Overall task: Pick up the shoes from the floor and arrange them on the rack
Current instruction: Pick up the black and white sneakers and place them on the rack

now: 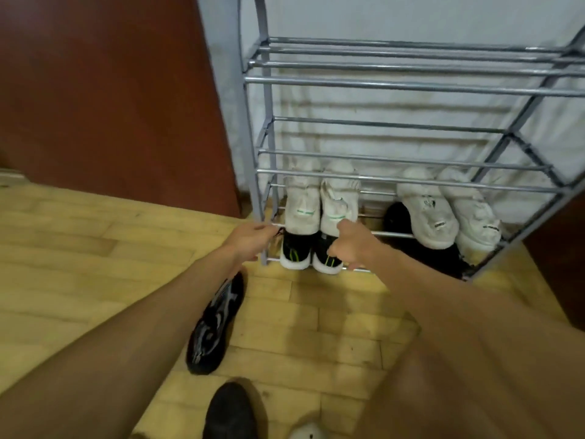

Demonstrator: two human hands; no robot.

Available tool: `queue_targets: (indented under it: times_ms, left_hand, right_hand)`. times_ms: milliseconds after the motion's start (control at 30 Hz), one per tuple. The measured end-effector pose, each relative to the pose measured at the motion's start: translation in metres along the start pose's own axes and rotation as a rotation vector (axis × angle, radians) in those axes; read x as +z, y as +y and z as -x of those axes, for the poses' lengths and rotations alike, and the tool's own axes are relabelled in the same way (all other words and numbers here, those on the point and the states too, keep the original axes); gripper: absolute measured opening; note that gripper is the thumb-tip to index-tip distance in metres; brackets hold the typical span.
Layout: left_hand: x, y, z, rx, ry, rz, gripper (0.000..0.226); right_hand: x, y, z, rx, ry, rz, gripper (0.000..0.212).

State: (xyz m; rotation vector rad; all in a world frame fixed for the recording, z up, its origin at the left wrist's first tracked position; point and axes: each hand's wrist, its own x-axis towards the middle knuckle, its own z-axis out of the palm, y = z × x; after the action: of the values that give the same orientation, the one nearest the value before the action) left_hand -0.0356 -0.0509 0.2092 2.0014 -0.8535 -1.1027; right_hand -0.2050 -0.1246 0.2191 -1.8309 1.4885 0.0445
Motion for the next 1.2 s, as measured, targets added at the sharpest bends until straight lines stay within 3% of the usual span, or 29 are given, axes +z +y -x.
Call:
queue_targets:
  times_ms: [67, 233, 333, 467, 733, 867, 1000, 1067, 1200]
  left_hand:
    - [-0.02, -0.018, 0.023, -0.019, 0.0, -0.019, 0.041]
    - [-0.062, -0.087, 0.08, -0.092, -0.022, -0.016, 0.024]
    - [-0.074, -0.132, 0.099, -0.178, 0.003, -0.09, 0.015]
    - [-0.073, -0.176, 0.103, -0.298, -0.007, -0.256, 0.019]
    - [-0.052, -0.227, 0.064, -0.443, -0.004, -0.212, 0.011]
    - [-0.039, -0.247, 0.029, -0.434, 0.052, -0.235, 0.031]
    - [-0.034, -0.262, 0.005, -0.564, 0.12, -0.072, 0.061]
    - [-0.031, -0.267, -0.009, -0.593, 0.09, -0.015, 0.062]
    - [-0.025, -0.286, -0.03, -0.542, 0.117, -0.131, 0.056]
  right_hand:
    - [0.017, -0.01, 0.024, -0.008, -0.046, 0.017, 0.027]
    - [0.077, -0.036, 0.071, -0.037, -0.223, 0.106, 0.043]
    - [0.113, -0.059, 0.088, -0.027, -0.32, -0.02, 0.053]
    - [0.15, -0.082, 0.099, -0.114, -0.369, 0.008, 0.05]
    - [0.177, -0.049, 0.063, -0.136, -0.451, 0.159, 0.046]
    - [0.177, -0.036, 0.031, -0.159, -0.433, 0.168, 0.019]
    - [0.176, -0.023, 0.006, -0.172, -0.473, 0.223, 0.038]
    - [0.175, -0.015, -0.005, -0.158, -0.496, 0.224, 0.043]
    - [0.173, -0.01, -0.016, -0.125, -0.543, 0.186, 0.038]
